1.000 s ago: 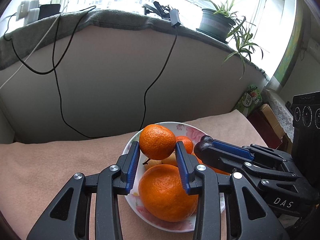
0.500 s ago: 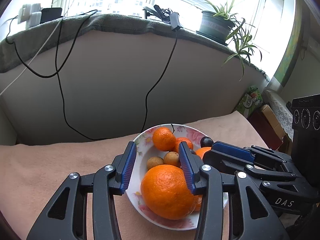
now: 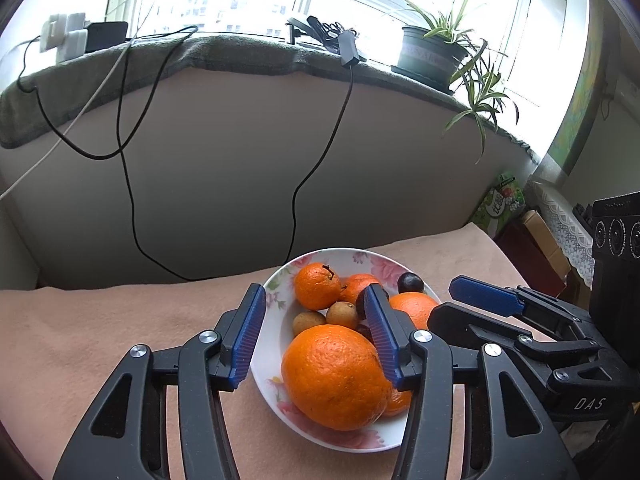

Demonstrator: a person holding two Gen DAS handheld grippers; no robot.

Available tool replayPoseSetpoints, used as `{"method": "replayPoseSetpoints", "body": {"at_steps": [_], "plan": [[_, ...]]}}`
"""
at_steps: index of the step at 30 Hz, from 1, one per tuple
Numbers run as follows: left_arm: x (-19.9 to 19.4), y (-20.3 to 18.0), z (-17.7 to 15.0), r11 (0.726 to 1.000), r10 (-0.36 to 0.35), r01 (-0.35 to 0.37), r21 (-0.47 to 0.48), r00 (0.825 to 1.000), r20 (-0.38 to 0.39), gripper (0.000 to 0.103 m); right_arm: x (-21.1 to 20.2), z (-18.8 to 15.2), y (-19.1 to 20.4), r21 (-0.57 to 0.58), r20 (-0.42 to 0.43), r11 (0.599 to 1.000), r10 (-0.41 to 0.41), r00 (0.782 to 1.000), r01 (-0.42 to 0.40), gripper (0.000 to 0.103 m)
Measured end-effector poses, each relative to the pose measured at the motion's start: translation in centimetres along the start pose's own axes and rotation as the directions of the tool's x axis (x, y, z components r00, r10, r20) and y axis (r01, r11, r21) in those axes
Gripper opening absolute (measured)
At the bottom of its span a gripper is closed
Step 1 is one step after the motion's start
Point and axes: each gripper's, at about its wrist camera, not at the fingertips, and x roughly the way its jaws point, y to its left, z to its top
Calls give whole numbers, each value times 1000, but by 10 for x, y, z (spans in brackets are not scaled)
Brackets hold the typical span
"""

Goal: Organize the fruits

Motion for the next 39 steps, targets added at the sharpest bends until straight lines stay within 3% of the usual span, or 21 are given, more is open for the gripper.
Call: {"method": "replayPoseSetpoints", "body": {"at_steps": [6, 12, 13, 15, 24, 39], "plan": [[-7, -6, 0, 1000, 2, -2, 7, 1000, 15, 68, -7, -2, -1, 0, 9, 1000, -12, 1000, 12, 75], [-13, -7, -2, 1000, 9, -9, -2, 1000, 21, 72, -11, -6, -1, -8, 2, 1000, -30, 1000, 30, 77], [-14, -7, -3, 1000, 10, -10, -4, 1000, 23, 72, -12, -6, -1, -10, 1, 999, -34, 999, 34, 83], [-17, -7, -4, 1000, 13, -13, -12, 1000, 24, 73, -15, -9, 0, -14, 15, 999, -42, 999, 43, 87], [-30, -9, -12, 999, 29, -28, -21, 999, 39, 78, -25, -15, 3, -35, 19, 996, -86, 996, 87, 87], [-63, -22, -25, 999, 45, -44, -16, 996, 76, 78, -44, -26, 11, -52, 39, 988, -143, 989, 145, 87]]}}
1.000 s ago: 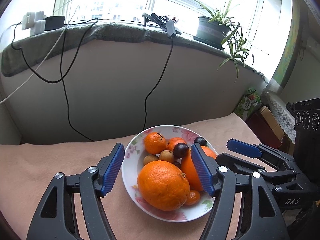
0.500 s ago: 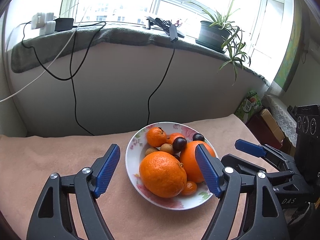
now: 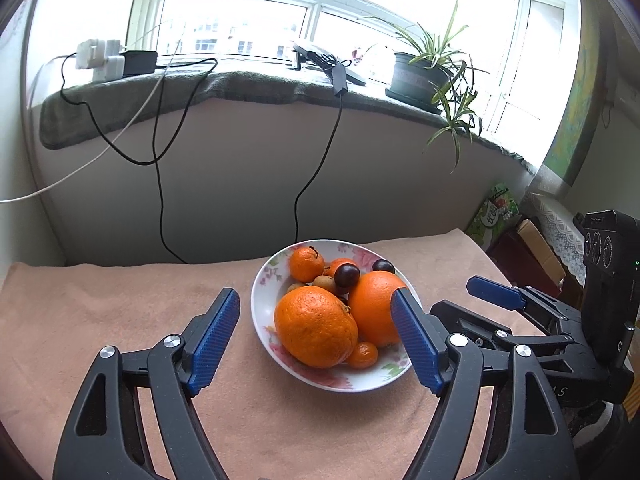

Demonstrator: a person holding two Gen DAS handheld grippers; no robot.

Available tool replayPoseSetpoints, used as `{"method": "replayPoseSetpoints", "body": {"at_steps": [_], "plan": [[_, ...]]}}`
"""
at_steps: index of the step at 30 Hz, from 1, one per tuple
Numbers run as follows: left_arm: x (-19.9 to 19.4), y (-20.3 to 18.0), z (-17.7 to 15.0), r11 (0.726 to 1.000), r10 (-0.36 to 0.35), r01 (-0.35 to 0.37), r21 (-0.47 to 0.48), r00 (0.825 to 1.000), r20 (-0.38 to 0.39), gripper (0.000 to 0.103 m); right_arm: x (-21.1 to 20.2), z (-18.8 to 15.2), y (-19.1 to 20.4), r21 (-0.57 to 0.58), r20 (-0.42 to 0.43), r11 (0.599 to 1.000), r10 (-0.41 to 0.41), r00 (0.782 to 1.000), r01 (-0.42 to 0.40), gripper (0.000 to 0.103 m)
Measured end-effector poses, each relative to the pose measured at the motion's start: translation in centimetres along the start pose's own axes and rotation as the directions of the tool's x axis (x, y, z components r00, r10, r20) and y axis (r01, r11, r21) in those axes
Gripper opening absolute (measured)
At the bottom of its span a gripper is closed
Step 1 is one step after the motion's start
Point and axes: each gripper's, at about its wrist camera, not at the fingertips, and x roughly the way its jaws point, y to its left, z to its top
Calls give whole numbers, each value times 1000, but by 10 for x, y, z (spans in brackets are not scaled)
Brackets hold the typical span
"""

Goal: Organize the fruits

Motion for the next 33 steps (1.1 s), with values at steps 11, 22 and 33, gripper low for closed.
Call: {"method": "replayPoseSetpoints", "body": {"at_steps": [11, 22, 33], "plan": [[-37, -10, -18, 999, 30, -31, 10, 999, 45, 78, -24, -13, 10, 0, 20, 999, -41, 999, 41, 96], [-63, -16, -49, 995, 102, -102, -6, 994, 41, 83, -56, -32, 35, -78, 91, 992, -93, 992, 100, 103], [-75, -12, -63, 986, 164, -163, -41, 986, 29, 83, -64, -39, 36, -63, 87, 994, -85, 993, 91, 103]]}}
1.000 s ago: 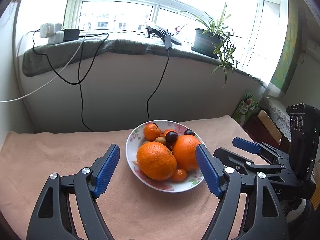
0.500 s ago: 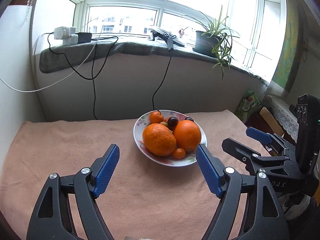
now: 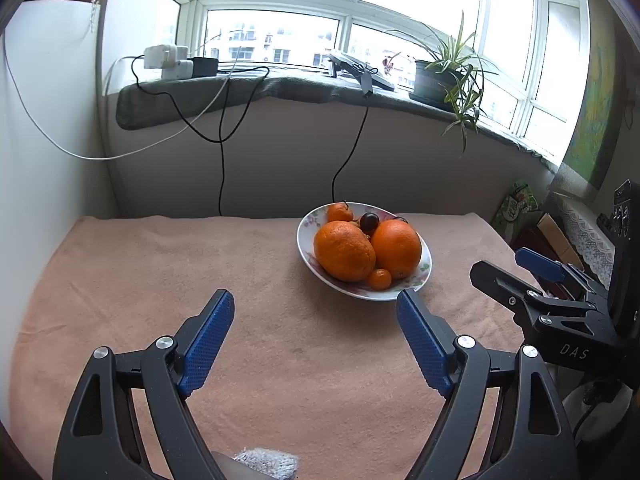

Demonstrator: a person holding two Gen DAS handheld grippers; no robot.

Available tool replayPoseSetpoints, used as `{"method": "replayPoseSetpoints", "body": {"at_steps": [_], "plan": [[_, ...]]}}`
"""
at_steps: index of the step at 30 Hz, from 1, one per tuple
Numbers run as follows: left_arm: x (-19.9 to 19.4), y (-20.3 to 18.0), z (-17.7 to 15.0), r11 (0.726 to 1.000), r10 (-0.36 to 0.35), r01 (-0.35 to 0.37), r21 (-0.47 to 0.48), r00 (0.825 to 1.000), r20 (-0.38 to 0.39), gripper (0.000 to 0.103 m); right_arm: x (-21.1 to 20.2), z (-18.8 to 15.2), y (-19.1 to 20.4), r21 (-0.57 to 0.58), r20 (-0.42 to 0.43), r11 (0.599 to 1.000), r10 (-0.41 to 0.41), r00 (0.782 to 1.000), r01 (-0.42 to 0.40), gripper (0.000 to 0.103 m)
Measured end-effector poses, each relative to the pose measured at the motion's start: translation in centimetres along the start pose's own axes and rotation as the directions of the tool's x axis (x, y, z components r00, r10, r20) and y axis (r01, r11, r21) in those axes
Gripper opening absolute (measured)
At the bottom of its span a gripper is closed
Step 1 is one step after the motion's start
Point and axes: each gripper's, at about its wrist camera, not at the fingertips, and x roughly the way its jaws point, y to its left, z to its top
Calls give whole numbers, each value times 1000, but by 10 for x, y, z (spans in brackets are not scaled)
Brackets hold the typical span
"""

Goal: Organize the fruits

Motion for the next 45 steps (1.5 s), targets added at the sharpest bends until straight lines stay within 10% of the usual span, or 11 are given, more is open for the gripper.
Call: {"method": "replayPoseSetpoints", "body": {"at_steps": [45], "plan": [[-11, -1, -4, 1000, 25, -25, -15, 1000, 12, 84, -2, -9, 3, 11, -22, 1000, 16, 1000, -16, 103]]}}
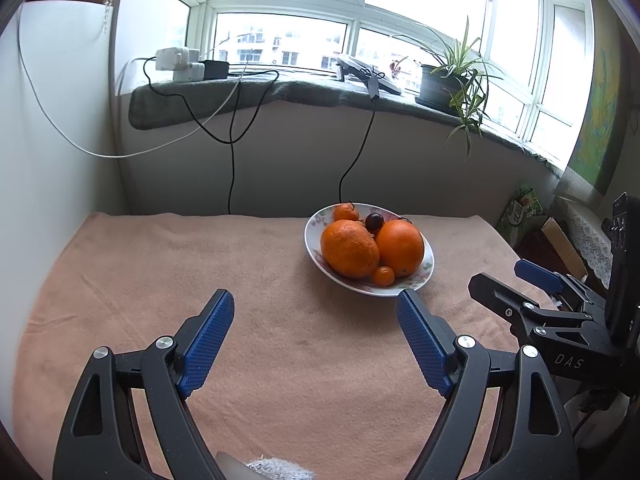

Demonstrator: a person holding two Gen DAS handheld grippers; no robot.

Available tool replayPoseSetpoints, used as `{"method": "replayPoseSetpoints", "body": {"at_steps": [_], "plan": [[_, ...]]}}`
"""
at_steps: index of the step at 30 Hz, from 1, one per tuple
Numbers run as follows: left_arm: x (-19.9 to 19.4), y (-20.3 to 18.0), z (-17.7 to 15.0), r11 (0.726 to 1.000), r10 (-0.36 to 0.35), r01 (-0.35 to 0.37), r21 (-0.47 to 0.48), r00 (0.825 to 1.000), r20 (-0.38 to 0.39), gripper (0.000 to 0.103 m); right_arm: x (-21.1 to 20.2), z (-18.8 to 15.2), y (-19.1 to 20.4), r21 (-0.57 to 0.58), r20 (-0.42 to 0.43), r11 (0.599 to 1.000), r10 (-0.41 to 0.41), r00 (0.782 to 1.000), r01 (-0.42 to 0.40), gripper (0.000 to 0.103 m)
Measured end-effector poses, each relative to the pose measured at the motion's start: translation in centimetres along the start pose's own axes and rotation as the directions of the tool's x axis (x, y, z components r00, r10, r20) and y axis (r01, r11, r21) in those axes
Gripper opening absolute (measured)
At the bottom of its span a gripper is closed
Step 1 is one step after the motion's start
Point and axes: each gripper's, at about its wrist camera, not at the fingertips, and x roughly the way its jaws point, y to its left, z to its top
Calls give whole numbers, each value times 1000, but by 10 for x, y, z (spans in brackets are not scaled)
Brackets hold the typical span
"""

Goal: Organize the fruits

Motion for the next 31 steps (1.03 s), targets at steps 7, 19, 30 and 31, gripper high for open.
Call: {"method": "replayPoseSetpoints", "body": {"at_steps": [7, 19, 30, 31], "plan": [[-1, 0, 0, 1000, 1, -1, 1, 1000, 5, 84, 0, -3, 0, 0, -6, 1000, 1, 1000, -1, 103], [-2, 1, -1, 1000, 7, -7, 2, 1000, 6, 84, 2, -3, 1, 4, -13, 1000, 0, 1000, 0, 103], [-5, -2, -2, 1000, -2, 1, 18, 1000, 24, 84, 3, -6, -2, 18, -20, 1000, -1, 1000, 1, 103], [-4, -2, -2, 1000, -1, 0, 17, 1000, 22, 84, 3, -6, -2, 18, -21, 1000, -3, 1000, 3, 103]]}}
